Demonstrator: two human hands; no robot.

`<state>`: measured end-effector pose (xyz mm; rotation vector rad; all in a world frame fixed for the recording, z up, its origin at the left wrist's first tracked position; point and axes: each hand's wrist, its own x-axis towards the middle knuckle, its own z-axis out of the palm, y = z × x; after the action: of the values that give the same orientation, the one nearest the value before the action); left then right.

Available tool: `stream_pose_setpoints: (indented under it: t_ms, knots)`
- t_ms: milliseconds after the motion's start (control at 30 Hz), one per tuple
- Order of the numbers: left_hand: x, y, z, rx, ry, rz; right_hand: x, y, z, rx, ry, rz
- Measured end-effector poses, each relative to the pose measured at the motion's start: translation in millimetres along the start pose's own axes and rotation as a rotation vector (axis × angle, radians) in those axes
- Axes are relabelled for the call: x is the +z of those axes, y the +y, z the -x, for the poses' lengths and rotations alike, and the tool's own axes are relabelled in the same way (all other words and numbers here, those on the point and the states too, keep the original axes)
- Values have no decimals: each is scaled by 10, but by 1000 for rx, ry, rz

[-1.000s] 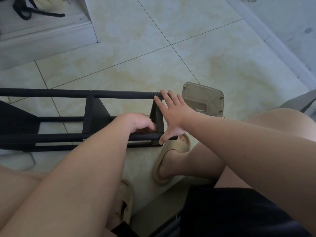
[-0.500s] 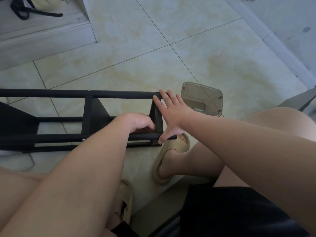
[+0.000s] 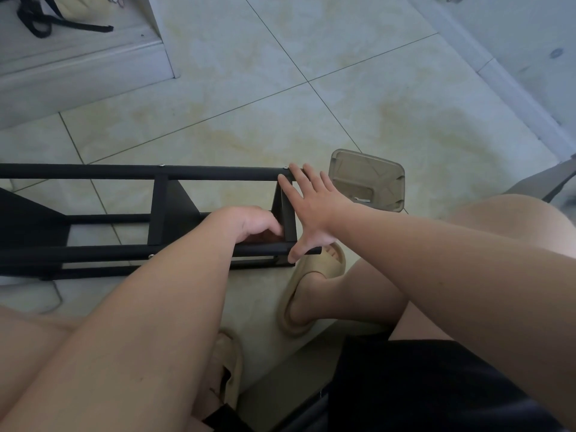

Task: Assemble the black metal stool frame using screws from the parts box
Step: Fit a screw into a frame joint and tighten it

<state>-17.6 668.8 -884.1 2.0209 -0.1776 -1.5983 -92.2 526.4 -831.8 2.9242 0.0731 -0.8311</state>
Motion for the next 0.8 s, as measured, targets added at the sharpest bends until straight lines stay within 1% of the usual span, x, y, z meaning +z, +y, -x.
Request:
stream_pose_setpoints:
  t_ms: [133,200,367,433,600,800]
  knots:
    - [-3,4,-43,21,48,-119,-10,-5,4,1,-9,-3]
    - [-7,8,-42,14,49,-134,-16,-6,5,1,-14,-4]
    - [-24,-29,-19,2,30,-38,-28,-7,13,0,-16,-5]
    - [-14,-26,-15,12,36,-42,-35,-8,16,0,-16,-5]
    - [1,4,-9,31,54,-146,-46,-10,26,-1,-17,-5]
    - [-14,-25,-29,23,36,-48,-35,-11,21,3,-15,5]
